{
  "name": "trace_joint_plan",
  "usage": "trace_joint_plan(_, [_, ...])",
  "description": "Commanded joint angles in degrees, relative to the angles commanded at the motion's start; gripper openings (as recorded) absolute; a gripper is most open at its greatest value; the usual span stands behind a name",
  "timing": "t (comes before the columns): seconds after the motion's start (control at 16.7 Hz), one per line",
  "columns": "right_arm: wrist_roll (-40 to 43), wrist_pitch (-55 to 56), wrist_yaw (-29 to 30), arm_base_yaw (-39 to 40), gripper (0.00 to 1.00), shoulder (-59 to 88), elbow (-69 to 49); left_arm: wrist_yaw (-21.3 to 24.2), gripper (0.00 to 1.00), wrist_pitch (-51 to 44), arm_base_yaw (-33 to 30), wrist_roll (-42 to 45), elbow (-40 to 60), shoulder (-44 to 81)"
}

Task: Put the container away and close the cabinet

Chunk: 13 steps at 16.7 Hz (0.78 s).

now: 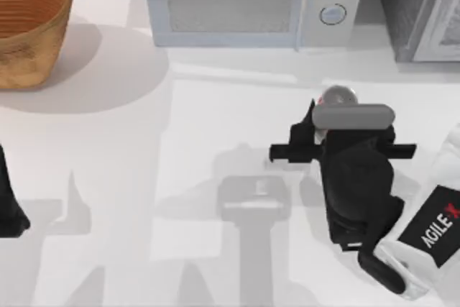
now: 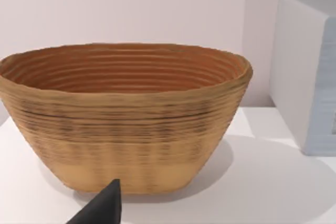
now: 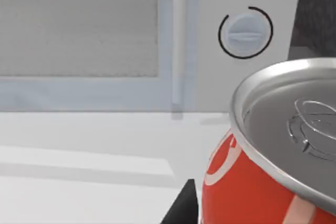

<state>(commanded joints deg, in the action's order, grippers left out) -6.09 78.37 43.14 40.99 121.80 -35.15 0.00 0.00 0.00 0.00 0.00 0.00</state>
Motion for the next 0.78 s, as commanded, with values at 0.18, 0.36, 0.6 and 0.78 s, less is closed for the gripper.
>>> trace_joint_plan(0.18, [0.03, -12.51, -0.15, 0.07, 0.0, -11.43, -0.43, 0.0, 1.0, 0.0, 0.0, 0.0, 0.0, 0.0])
trace_joint_plan(0.36, [0.1, -22.85, -0.38, 0.28, 0.0, -21.5, -1.01, 0.0, 1.0, 0.0, 0.0, 0.0, 0.0, 0.0])
trace_joint_plan(0.6, [0.08, -28.3, -0.44, 0.52, 0.0, -26.94, -1.56, 0.0, 1.0, 0.0, 0.0, 0.0, 0.0, 0.0])
trace_joint_plan(0.78, [0.08, -28.3, -0.44, 0.52, 0.0, -26.94, -1.56, 0.0, 1.0, 0.0, 0.0, 0.0, 0.0, 0.0])
